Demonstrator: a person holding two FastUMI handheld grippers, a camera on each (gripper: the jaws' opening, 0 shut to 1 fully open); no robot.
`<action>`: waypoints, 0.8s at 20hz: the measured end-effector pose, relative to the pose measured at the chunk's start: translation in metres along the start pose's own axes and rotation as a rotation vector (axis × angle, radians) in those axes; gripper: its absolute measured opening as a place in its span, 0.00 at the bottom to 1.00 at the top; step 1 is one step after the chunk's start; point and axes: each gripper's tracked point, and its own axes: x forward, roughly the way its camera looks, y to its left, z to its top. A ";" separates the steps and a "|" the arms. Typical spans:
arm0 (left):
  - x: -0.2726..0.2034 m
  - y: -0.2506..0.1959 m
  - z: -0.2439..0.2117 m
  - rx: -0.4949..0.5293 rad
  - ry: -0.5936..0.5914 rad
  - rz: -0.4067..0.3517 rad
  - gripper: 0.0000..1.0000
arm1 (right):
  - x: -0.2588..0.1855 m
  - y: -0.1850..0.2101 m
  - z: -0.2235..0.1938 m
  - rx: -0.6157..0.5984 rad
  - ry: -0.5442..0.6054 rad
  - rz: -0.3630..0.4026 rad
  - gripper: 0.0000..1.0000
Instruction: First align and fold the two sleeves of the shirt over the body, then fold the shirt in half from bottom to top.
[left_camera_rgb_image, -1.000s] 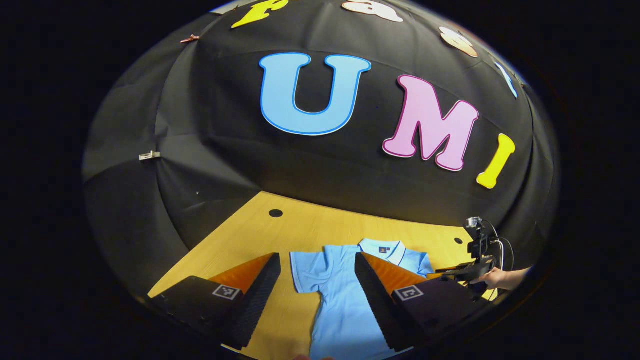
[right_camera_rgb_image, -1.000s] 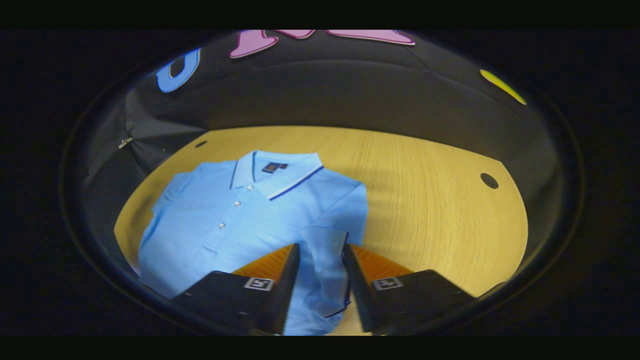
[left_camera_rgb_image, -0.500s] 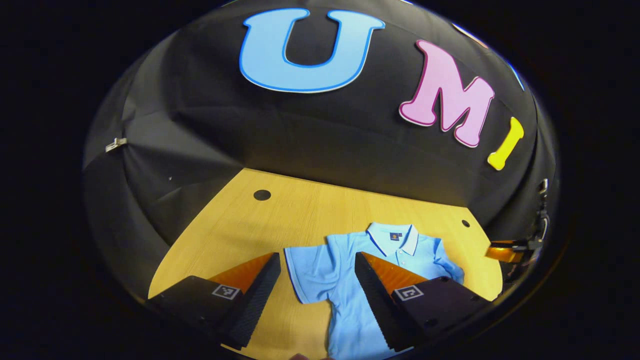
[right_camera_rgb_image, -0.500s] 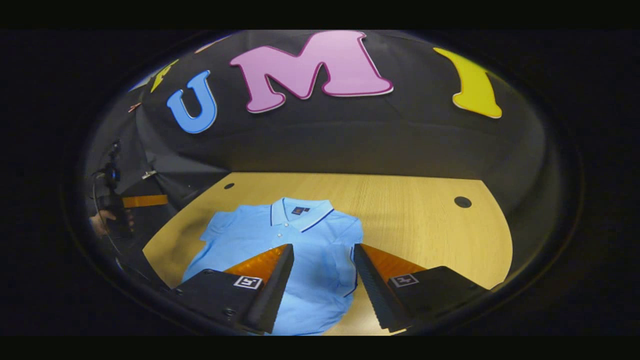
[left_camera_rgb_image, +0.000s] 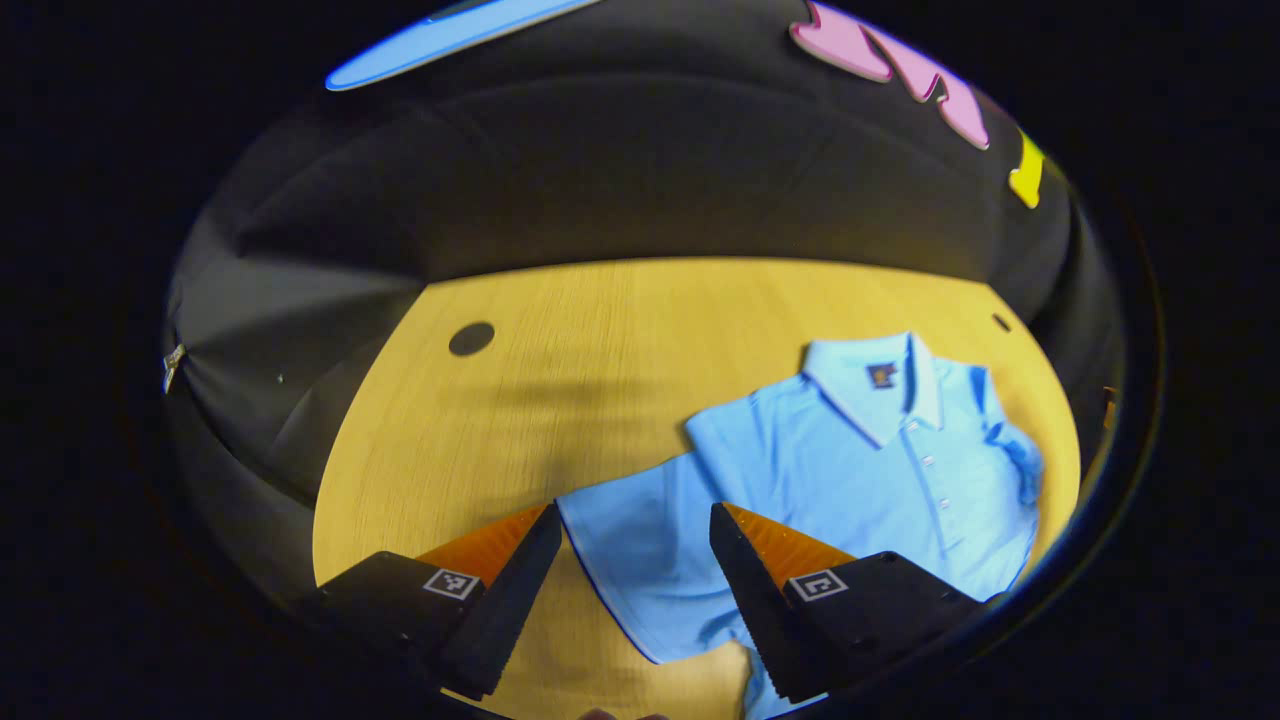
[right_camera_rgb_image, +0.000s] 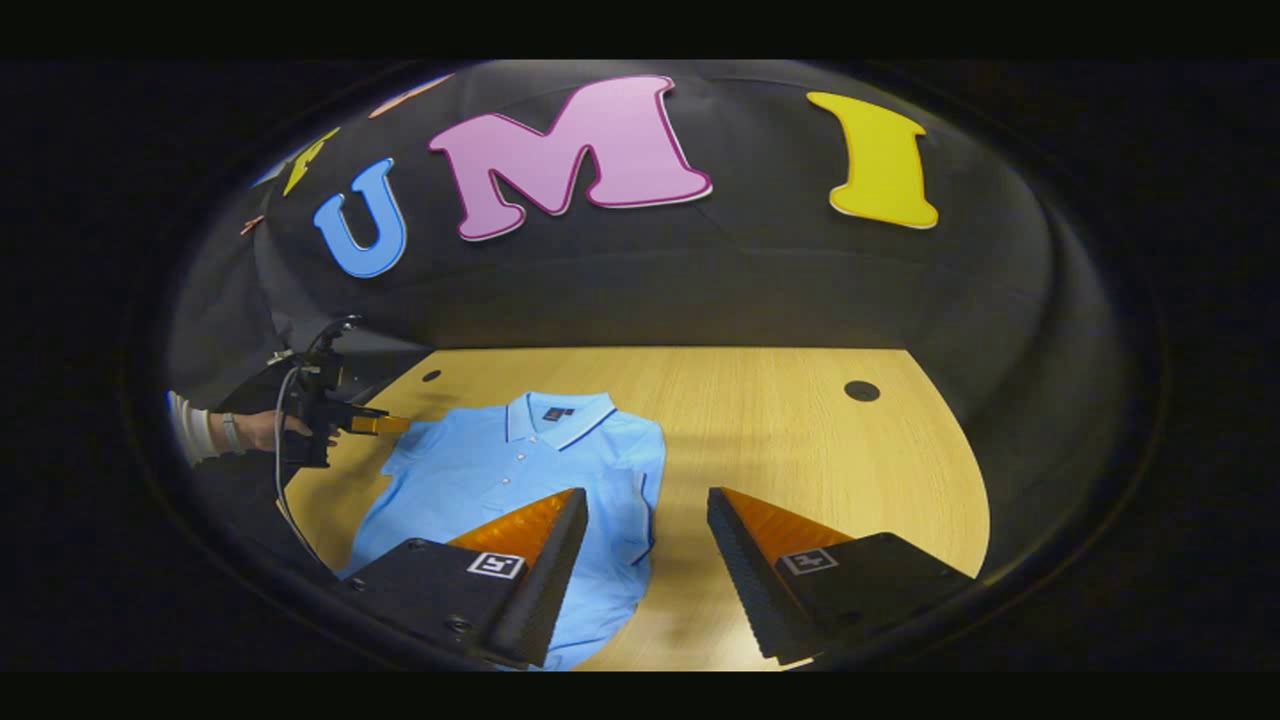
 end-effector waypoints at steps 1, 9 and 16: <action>0.008 -0.002 -0.004 0.000 0.018 0.006 0.96 | 0.000 -0.003 -0.004 0.006 0.010 -0.004 0.78; 0.026 -0.005 -0.021 -0.022 0.069 -0.027 0.70 | 0.011 0.001 -0.004 0.055 0.028 0.018 0.79; 0.004 -0.032 -0.012 -0.024 0.058 -0.098 0.07 | 0.013 0.009 -0.006 0.027 0.031 0.027 0.80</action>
